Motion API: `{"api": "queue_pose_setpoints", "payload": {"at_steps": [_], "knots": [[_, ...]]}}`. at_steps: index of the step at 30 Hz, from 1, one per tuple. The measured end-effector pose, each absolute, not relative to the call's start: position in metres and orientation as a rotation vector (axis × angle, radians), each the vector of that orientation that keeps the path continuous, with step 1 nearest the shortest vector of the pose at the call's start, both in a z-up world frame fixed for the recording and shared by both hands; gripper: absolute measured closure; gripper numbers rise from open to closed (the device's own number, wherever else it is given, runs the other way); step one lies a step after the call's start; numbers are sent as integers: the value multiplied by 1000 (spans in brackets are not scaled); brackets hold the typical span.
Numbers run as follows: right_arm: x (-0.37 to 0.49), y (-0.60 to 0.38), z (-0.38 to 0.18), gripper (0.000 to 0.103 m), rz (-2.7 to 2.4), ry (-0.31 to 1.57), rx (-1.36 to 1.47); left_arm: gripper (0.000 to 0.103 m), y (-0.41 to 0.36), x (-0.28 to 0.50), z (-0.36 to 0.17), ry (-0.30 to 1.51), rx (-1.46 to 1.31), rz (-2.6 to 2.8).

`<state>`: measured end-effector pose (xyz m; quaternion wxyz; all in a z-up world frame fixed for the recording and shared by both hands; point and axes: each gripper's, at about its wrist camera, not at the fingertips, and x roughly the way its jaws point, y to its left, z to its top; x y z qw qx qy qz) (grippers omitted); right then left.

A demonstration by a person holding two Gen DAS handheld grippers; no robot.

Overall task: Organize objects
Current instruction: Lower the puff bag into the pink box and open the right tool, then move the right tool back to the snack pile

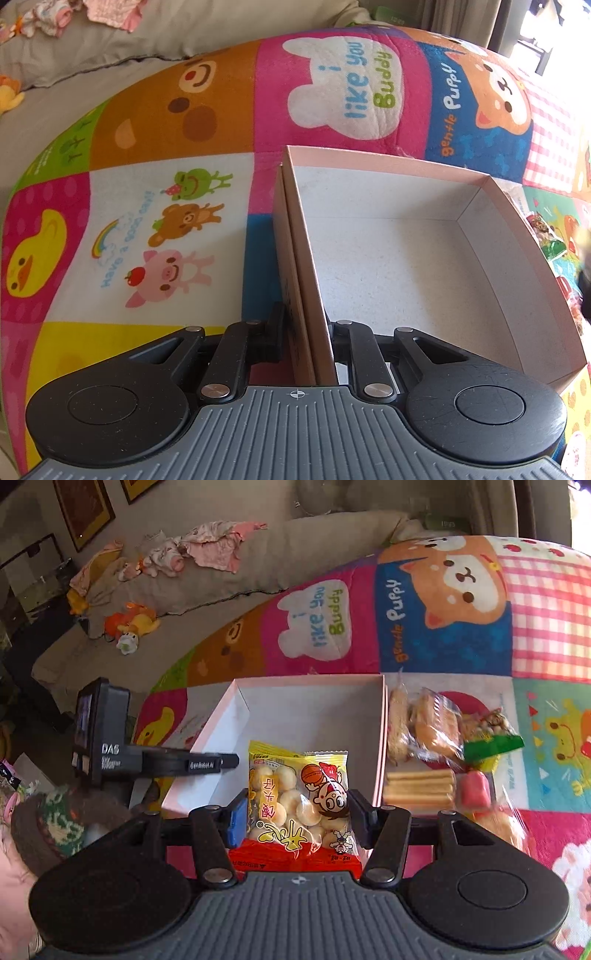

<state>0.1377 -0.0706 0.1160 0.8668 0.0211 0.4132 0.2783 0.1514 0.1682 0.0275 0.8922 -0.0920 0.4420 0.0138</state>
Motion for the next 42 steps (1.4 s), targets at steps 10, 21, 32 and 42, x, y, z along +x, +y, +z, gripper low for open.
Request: {"api": "queue_pose_setpoints", "payload": {"at_steps": [10,21,32,42], "knots": [[244,26,66,43,636,999,215,84,171,151,27,917,-225,29],[171,-73,114,24,558,743,102,85,168,149,26,897,-218,26],[228,-163,90,30,298,822,167,85,167,149,26,894,-214,37],[356,-98,37,61,310,1020,251,85,166,151,26,904,-213,46]]}}
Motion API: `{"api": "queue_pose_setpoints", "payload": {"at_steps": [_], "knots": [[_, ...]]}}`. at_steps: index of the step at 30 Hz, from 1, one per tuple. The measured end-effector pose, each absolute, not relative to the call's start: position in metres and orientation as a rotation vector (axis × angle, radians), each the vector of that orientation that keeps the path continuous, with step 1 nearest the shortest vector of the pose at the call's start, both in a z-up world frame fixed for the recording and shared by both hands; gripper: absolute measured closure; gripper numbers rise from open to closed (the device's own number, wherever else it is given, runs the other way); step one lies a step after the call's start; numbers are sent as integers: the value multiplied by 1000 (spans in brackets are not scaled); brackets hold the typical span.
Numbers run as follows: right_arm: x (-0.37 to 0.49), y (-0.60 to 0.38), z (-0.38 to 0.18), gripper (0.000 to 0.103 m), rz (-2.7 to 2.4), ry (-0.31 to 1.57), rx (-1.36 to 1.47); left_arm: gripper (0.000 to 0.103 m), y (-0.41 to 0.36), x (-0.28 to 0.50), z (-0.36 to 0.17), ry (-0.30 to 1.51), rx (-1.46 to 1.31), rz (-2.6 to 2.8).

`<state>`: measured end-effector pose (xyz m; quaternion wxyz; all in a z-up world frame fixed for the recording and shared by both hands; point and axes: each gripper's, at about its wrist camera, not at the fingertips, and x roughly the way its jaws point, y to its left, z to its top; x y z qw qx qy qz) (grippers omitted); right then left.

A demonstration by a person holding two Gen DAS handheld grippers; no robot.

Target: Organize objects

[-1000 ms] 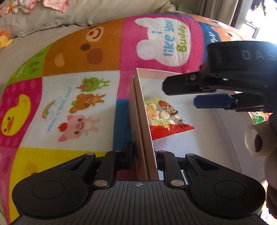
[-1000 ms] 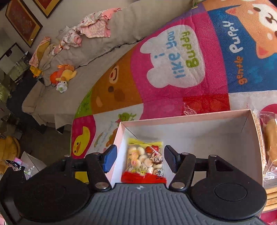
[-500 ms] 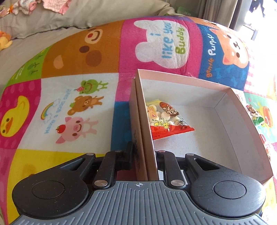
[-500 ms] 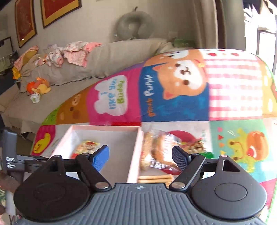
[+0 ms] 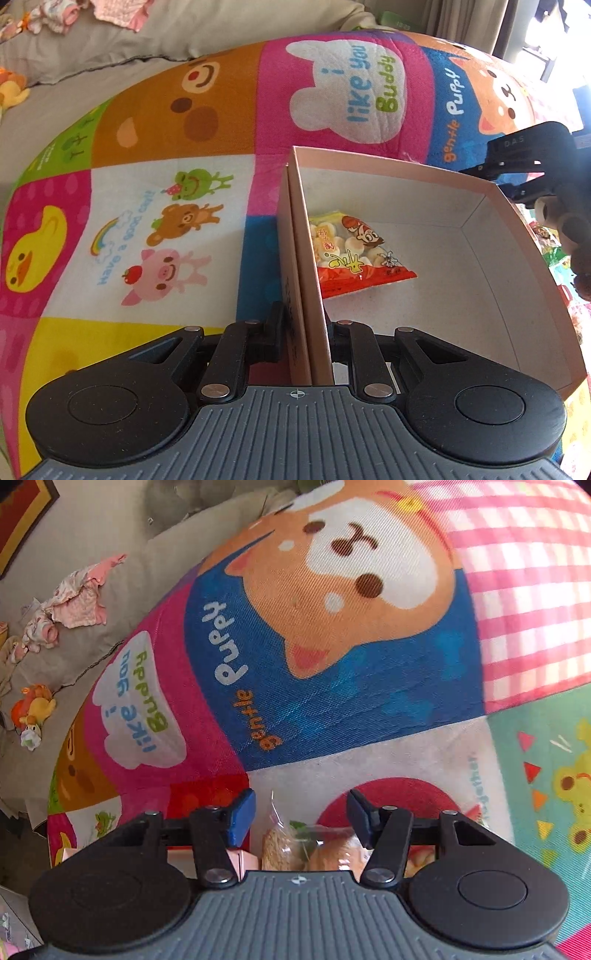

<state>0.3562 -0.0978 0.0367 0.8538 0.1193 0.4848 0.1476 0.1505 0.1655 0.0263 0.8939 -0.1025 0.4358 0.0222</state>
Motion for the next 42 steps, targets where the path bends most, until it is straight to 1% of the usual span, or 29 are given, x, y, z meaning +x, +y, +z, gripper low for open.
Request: {"api": "queue_pose_setpoints", "payload": {"at_steps": [2,3,7,8,11,14,16,19,20,21,22,23,24,25,28,32,34,35,38,42], "knots": [[363,-91,29,73,327,1067,235,85,167,151,27,907,-217,46],[361,-90,28,75,330,1076,202,85,167,151,27,907,-219,44],[338,-111,31,76,342,1079,126,85,165,152,26,901,-215,44],[331,-118,31,77,343,1086,114,85,165,152,26,900,-215,45],[296,-146,33,78,358,1090,57,85,164,151,25,894,-217,43],[257,-161,40,78,384,1072,-52,85,164,151,26,897,-221,47],[225,-169,46,78,362,1020,-162,85,165,151,26,899,-228,44],[179,-188,65,70,298,899,-230,85,164,151,26,901,-229,44],[160,-197,74,62,290,853,-222,85,164,151,26,902,-228,45],[146,-204,80,49,287,826,-205,85,163,151,26,902,-227,45],[131,-212,86,42,286,799,-178,85,162,150,26,903,-226,44],[115,-219,91,30,286,783,-150,85,162,150,26,903,-224,42],[103,-224,92,20,287,780,-132,85,161,149,26,902,-223,40],[89,-227,91,18,289,784,-113,85,160,149,26,902,-221,38],[62,-231,75,17,291,835,-104,85,158,148,26,907,-224,32],[41,-229,46,16,266,908,-165,84,155,144,26,911,-226,28],[34,-228,38,14,198,878,-252,84,154,141,27,912,-222,28],[32,-228,37,11,162,853,-282,84,153,141,27,913,-220,28],[27,-231,41,12,25,780,-355,84,152,139,27,914,-215,28],[16,-234,57,12,151,816,-173,84,152,139,26,910,-220,34]]}}
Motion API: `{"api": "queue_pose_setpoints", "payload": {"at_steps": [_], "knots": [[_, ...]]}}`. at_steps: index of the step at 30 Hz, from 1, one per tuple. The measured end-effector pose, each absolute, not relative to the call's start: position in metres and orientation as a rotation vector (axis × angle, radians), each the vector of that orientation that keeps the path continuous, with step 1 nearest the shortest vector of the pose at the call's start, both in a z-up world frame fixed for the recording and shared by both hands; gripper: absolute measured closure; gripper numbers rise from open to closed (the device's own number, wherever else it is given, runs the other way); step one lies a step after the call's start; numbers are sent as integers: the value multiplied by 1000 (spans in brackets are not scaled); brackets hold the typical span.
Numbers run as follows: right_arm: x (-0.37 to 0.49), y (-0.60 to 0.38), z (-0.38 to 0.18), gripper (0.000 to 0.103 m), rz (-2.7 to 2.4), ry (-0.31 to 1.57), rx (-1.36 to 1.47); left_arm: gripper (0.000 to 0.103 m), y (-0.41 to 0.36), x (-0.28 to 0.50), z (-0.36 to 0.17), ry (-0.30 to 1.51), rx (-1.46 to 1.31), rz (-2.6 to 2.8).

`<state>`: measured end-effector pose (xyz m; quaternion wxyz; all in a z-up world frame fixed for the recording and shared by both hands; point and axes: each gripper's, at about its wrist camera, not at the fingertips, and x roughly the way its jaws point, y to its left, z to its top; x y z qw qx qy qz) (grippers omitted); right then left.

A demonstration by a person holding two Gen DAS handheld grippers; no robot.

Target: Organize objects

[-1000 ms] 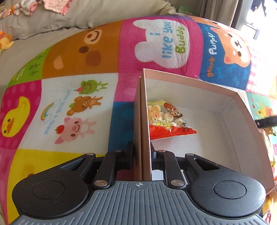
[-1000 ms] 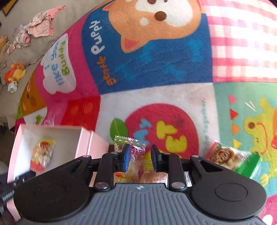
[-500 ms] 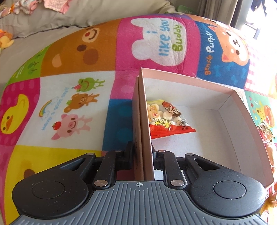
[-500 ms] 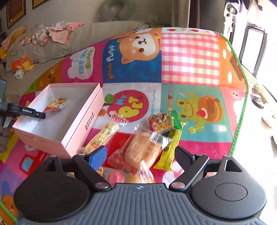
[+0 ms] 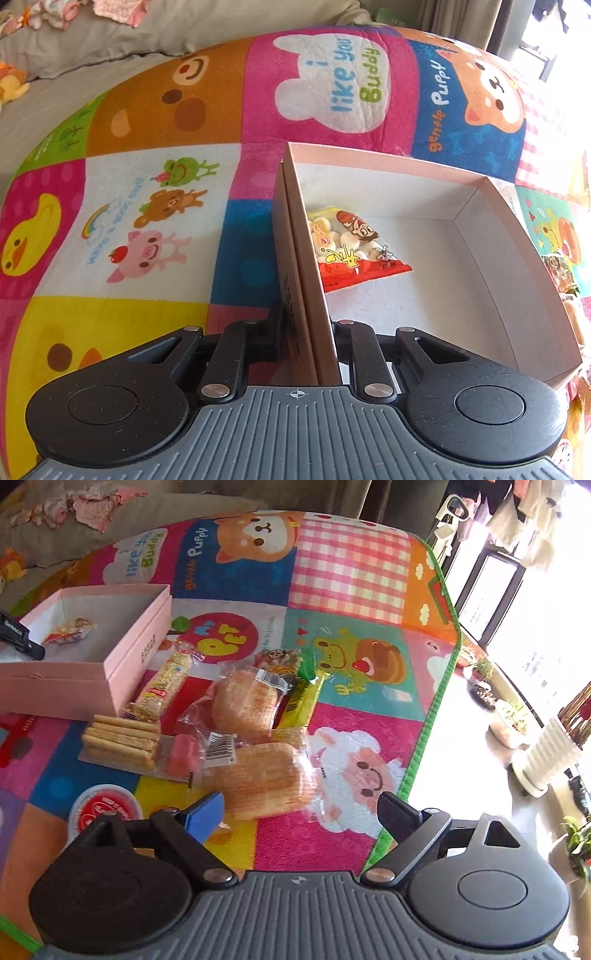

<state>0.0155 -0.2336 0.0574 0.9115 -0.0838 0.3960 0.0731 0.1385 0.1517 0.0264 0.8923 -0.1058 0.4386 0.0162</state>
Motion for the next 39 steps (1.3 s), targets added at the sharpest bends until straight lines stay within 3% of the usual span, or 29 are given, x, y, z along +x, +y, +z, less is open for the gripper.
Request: {"api": "queue_pose_setpoints", "payload": {"at_steps": [3,10,11,12,14,18,25,32,34,36,39], "knots": [[1,-212,56,12,312,872,-54,84,152,138,26,908,-221,36],[1,-167,27,12,380,936,-91,83,152,135,26,904,-217,25],[1,-164,25,18,386,939,-95,83,152,135,26,903,-215,24],[2,-161,25,34,385,942,-109,83,152,135,26,902,-213,25],[0,-159,27,43,380,928,-141,83,151,135,25,900,-211,27],[-3,-160,47,43,469,932,-106,83,151,135,25,899,-208,25],[19,-149,125,43,566,759,-9,83,152,137,26,911,-214,23],[74,-93,166,43,602,599,-38,83,153,141,27,932,-216,19],[94,-69,166,41,643,603,-54,83,153,141,27,930,-216,16],[110,-55,159,28,631,628,-56,83,153,140,26,926,-215,14],[116,-57,147,28,590,640,-52,83,154,138,25,918,-221,10]]}}
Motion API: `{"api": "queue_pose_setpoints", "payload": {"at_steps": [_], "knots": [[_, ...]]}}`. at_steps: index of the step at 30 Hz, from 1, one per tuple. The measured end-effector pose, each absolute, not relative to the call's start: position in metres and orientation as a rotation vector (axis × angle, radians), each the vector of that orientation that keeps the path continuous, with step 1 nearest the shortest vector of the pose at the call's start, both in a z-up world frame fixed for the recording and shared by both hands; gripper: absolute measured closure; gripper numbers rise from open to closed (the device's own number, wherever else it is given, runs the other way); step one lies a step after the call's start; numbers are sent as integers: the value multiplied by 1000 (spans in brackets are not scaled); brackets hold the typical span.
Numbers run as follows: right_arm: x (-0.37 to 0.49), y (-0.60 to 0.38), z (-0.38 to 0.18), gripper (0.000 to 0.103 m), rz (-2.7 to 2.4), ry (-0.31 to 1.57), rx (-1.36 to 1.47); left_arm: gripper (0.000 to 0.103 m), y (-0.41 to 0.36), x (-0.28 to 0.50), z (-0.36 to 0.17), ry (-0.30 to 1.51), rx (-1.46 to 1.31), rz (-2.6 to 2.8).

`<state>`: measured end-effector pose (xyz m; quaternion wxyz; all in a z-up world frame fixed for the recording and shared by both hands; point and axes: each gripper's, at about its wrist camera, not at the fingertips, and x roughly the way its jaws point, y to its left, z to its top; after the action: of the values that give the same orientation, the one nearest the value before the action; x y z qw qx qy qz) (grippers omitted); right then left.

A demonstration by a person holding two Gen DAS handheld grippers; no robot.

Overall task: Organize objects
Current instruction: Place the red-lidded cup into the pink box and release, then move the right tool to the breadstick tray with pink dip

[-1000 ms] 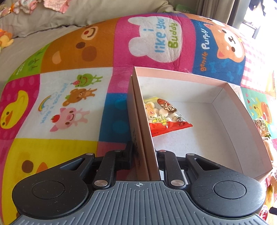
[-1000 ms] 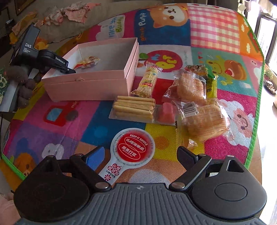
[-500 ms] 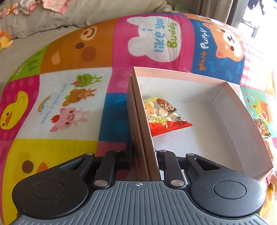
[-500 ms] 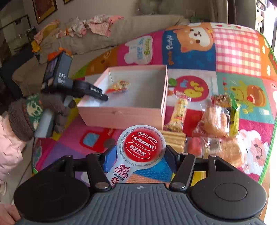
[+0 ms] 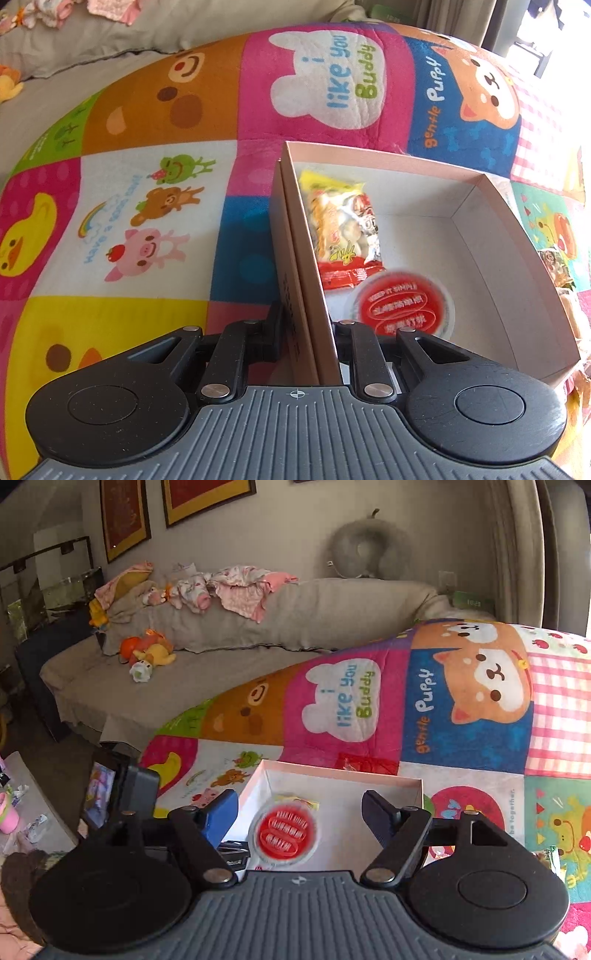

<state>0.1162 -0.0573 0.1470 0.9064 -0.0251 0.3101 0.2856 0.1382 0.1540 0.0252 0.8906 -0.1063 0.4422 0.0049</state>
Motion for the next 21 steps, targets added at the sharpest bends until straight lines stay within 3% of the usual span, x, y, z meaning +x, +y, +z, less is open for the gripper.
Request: {"api": "queue_pose_setpoints", "payload": {"at_steps": [8,14,21], "knots": [[71,-152,111,17,389,655,-91,83,153,136,25,907,-212,5],[35,-188,63,17,321,783,-51,83,152,134,25,903,-204,3],[27,-170,38,17,282,766,-50,83,151,134,25,901,-197,5]]}}
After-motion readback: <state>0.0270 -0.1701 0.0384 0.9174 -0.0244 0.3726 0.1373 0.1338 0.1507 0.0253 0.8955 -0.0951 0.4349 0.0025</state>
